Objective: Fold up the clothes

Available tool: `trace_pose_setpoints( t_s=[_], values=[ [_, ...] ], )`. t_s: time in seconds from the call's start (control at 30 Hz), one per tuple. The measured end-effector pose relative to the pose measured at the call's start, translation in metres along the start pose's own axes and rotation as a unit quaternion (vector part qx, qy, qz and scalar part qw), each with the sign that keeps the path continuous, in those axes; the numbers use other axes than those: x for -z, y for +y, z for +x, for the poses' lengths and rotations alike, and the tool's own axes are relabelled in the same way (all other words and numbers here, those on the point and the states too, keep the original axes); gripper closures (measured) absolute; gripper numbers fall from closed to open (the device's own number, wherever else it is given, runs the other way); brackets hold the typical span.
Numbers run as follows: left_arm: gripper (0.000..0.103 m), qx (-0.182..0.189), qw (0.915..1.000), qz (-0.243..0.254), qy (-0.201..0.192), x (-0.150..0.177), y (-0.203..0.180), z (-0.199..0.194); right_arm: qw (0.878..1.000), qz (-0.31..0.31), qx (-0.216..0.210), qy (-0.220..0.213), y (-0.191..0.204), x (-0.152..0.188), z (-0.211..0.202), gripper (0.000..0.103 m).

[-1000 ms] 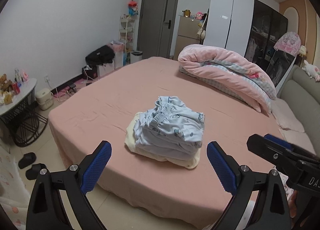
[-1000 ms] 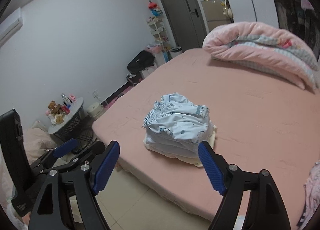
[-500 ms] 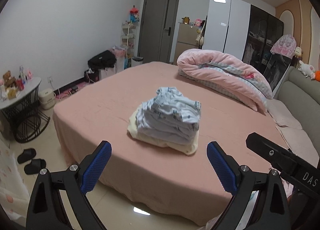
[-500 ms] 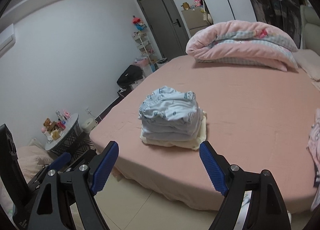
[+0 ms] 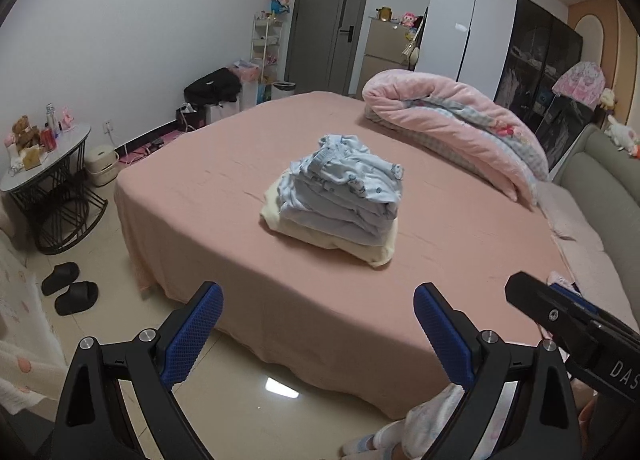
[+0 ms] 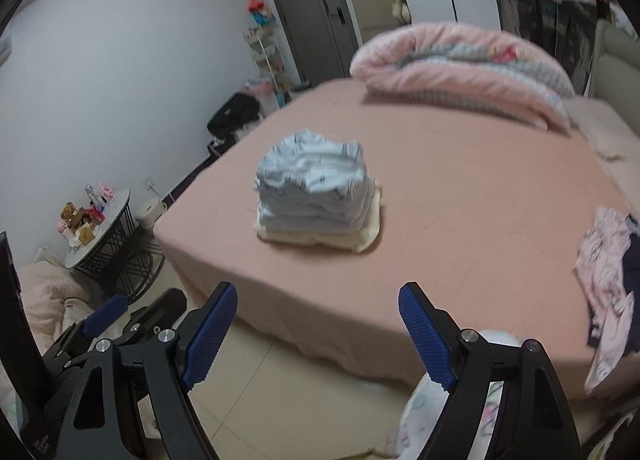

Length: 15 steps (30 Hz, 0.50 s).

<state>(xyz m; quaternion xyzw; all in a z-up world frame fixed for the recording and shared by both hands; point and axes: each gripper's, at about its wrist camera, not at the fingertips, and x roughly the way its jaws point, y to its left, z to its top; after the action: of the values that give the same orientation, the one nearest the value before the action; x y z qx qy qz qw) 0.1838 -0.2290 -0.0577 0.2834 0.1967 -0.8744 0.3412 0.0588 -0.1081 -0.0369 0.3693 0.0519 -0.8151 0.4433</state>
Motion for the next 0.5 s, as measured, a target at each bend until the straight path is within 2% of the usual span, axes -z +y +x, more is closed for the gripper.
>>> trace_pose_setpoints(
  t_s=[0.13,0.27,0.5],
  values=[
    [0.006,-0.015,0.9995,0.026,-0.006,0.002,-0.009,-0.006,1.0,-0.016,-0.001,-0.01,0.006,0.001,-0.007,0.02],
    [0.006,-0.035,0.9986,0.039,-0.01,0.003,-0.013,-0.012,1.0,-0.023,0.006,0.005,0.008,0.002,-0.008,0.02],
    [0.006,-0.022,0.9987,0.045,-0.01,0.005,-0.019,-0.021,1.0,-0.025,-0.005,-0.001,0.008,0.0,-0.019,0.02]
  ],
)
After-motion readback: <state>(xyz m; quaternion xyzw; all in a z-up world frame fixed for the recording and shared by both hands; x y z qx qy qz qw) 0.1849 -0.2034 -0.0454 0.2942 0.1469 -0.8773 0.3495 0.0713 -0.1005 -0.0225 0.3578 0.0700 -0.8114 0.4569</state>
